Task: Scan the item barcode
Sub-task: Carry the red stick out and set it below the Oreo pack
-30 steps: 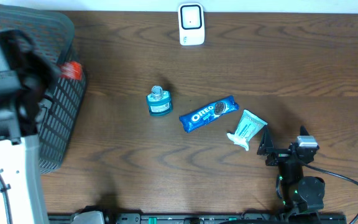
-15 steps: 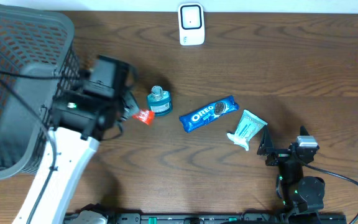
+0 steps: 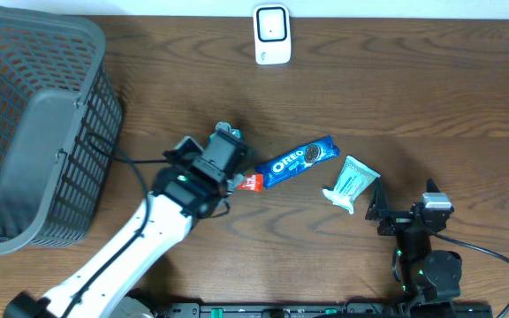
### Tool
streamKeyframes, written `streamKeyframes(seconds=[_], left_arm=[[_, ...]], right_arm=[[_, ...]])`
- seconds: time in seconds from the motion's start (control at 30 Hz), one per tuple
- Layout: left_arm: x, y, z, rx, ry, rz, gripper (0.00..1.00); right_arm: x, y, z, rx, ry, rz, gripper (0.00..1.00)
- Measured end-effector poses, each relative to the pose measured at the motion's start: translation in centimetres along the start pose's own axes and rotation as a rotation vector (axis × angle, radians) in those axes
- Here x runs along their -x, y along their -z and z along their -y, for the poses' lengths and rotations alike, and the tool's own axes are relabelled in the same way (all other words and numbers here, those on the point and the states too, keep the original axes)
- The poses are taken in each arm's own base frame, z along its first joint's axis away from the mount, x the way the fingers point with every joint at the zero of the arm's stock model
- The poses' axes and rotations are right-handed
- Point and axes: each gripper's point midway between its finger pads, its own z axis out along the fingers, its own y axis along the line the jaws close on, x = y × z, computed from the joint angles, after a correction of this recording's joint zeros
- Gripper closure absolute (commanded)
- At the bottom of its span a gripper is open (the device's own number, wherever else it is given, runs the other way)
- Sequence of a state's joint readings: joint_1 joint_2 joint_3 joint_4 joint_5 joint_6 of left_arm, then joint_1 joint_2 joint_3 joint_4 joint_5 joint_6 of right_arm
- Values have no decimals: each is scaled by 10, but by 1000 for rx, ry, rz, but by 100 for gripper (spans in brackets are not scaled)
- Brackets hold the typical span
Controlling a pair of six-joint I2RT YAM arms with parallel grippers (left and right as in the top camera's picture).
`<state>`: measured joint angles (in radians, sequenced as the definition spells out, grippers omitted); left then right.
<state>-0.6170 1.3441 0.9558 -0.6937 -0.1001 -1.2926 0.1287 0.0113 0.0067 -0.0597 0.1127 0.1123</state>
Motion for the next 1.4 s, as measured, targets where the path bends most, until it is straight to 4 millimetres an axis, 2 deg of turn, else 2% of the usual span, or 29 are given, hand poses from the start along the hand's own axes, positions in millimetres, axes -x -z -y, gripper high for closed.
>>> streamKeyframes(seconds=[0.27,0.37,0.47,0.5,0.53,0.57,0.63,0.67,0.93,1.03,1.2,1.33,1.4], left_arm=[[-34,-54,-2,85,-24,-39,93],[-46,-67,-5,113,-50,-52,93],[-52,-71,-7,128,-66,-59,93],[-53,-71,-7,127,-68,-60,74],[-53,-71,-7,125,-71,-60,51],[-54,-71,-6,122,-70,-60,33],[-53,-71,-6,122,-69,-59,9],[-53,-71,-6,122,-68,-59,2],[-56,-70,-6,121,-88,-63,2],[-62,-62,-4,108,-114,-62,2],[-59,-22,-1,50,-170,13,2],[-37,19,10,-65,-192,127,2],[-17,40,15,-118,-216,212,2]], right_arm=[[0,0,0,0,0,0,1],[0,0,0,0,0,0,1],[0,0,0,0,0,0,1],[0,0,0,0,0,0,1],[0,0,0,0,0,0,1],[0,0,0,0,0,0,1],[0,0,0,0,0,0,1],[0,0,0,0,0,0,1],[0,0,0,0,0,0,1],[0,0,0,0,0,0,1],[0,0,0,0,0,0,1],[0,0,0,0,0,-1,1],[0,0,0,0,0,0,1]])
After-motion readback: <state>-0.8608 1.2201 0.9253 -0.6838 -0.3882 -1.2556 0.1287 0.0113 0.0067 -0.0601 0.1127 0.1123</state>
